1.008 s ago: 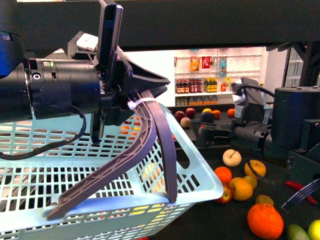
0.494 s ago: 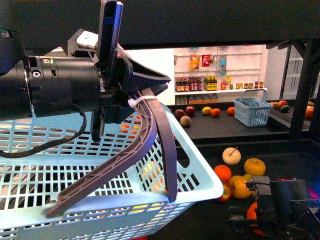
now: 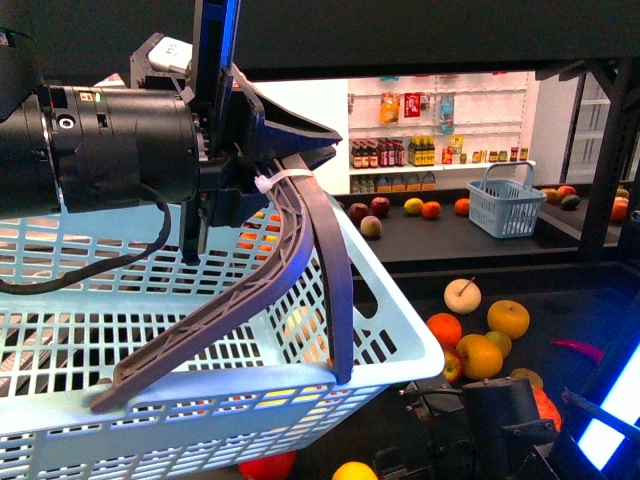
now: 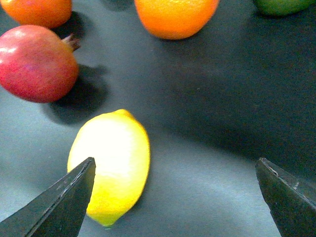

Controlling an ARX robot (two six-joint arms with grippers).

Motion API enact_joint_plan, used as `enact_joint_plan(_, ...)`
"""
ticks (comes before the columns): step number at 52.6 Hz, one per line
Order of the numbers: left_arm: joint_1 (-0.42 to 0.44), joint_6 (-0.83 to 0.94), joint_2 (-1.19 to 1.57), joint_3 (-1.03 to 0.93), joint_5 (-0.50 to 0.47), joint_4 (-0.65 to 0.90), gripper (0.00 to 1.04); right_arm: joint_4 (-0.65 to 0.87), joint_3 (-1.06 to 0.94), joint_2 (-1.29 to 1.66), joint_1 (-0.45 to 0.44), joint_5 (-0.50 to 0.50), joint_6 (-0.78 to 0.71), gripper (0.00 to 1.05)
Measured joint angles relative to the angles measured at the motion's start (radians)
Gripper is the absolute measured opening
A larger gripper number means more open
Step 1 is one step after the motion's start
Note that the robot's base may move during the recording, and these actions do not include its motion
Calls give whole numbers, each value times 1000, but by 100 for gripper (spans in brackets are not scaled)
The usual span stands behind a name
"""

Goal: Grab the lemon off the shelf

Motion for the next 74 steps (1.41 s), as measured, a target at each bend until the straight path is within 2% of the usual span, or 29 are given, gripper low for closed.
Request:
enact_joint_plan(14,0,0,0,0,0,0,8,2,12,34,45,-45,-24,97)
enact_joint_plan(29,0,0,0,0,0,0,8,-27,78,100,86,-28,-78,97)
enact_joint_plan(60,0,0,0,0,0,0,8,-210,312,203,102,-16,-186,97)
enact_joint_plan(68,0,0,0,0,0,0,8,-225,333,209,105,-15,-192,71)
enact_joint_plan(74,0,0,0,0,0,0,8,-225,336,209,105,3,-193,67)
